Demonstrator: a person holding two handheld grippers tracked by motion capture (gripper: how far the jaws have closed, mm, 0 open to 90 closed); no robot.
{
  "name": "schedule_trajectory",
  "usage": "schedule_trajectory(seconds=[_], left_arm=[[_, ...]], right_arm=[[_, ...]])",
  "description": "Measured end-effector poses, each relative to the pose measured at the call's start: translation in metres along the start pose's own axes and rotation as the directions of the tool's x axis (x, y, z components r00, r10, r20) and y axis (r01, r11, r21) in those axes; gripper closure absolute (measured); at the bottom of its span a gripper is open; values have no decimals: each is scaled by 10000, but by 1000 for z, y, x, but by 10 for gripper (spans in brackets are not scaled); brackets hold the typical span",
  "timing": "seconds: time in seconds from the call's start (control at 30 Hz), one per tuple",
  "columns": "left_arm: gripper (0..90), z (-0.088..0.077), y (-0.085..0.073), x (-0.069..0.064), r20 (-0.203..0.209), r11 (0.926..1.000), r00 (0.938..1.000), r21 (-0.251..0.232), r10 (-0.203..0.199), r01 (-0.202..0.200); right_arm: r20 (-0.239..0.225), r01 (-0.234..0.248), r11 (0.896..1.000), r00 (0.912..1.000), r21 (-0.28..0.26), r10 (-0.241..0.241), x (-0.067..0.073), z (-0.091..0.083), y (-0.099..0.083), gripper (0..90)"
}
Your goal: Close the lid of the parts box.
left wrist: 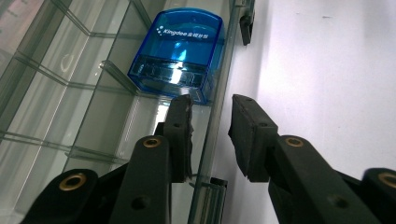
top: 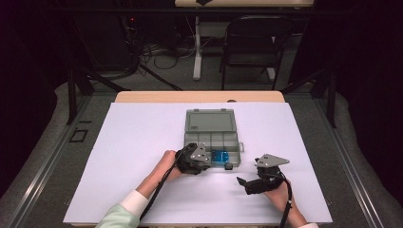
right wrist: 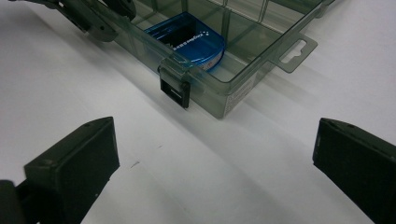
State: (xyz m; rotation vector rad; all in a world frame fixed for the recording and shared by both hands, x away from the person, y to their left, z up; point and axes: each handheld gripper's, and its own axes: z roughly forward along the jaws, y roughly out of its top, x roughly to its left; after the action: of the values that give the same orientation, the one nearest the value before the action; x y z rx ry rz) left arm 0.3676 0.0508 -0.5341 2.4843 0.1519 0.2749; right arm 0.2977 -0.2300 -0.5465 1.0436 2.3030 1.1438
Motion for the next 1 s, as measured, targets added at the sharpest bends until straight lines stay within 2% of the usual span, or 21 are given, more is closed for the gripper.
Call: schedule_trajectory(seconds=[0.33,0.5,0.63,0.67,0.8,1.0], left_arm=[[781,3,0,-1,-105,9997,9997,142,217,-215],[792,3,1,-1,-119,9984,9985,218,527,-525],[794,4,1,-1,-151,9982,9983,203,567,-564],[794,4,0,-1,-139,9984,9984,192,543,-540],[794,4,1,-2,-194,9976,9977,246,657,-652],[795,5,0,-4,-307,9963,9959,153,848,-844]], right_arm=[[-41,72,10000,10000,67,-72,0,2,-1,0],[-23,50,10000,10000,56,-49,0,1,0,0],[-27,67,9999,10000,79,-67,1,1,0,0],[18,116,9996,9999,259,-117,1,1,1,0],[43,75,10000,10000,41,-76,0,1,0,0],[67,104,9998,9999,144,-105,0,1,1,0]])
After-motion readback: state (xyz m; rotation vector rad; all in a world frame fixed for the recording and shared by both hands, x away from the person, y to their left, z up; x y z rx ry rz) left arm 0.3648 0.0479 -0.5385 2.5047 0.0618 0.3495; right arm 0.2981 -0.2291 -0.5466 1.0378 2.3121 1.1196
